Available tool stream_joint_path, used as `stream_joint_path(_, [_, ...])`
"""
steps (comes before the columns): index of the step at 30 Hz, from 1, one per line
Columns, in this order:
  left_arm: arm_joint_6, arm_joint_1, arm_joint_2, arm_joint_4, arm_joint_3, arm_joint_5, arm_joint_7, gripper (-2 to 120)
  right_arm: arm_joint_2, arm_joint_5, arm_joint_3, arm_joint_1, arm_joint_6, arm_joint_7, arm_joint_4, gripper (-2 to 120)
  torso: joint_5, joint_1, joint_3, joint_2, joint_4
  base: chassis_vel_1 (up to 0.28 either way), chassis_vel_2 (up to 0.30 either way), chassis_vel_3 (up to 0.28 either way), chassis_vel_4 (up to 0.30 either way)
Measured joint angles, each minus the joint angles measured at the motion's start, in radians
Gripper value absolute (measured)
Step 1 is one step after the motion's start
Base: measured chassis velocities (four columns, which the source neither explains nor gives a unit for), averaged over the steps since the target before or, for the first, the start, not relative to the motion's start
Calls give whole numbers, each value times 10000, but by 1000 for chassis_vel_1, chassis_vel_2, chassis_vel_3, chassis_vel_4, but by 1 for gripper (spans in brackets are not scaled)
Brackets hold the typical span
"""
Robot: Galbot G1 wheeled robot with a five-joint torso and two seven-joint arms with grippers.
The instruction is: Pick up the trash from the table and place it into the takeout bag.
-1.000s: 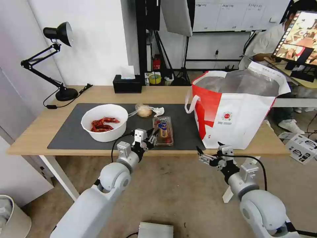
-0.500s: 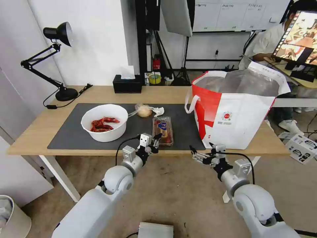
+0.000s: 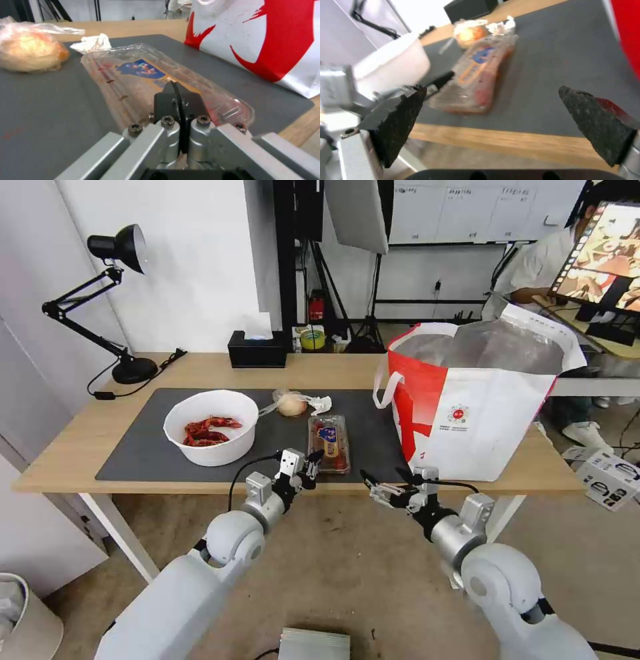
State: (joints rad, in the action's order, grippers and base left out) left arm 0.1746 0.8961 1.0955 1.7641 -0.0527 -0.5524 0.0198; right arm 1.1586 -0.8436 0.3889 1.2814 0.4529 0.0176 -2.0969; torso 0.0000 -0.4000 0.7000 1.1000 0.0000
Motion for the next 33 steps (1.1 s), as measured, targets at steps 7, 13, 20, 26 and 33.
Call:
stream_joint_path(7, [6,-251,-79,-122,-300,-56,-3,0,84,-1705,-52,-425,7,251,199,100,0,0,0,0,1,0,0,0,0])
stream_joint_path(13, [-4,-1018,-82,-629,-1097,-296,16,0,322,-2698,325,-627,-54,593,401,100,2,0,0,0,3,0,0,0,0])
stream_joint_path(20, [-50,-1614,-34,-970,-1558,-556,5,0,532,-3154,372,-1048,-117,918,794,100,1,-1,0,-1,0,0,0,0,0])
stream_joint_path(26, [-109,-1588,-313,-993,-1406,-706,6,0,726,-3351,92,-1523,-135,967,1307,100,0,0,-1,-1,1,0,0,0,0])
stream_joint_path(33, [-137,-1532,-374,-993,-1289,-762,5,0,890,-3987,-211,-2190,-142,1181,1783,100,0,0,-1,-1,0,0,0,0,0])
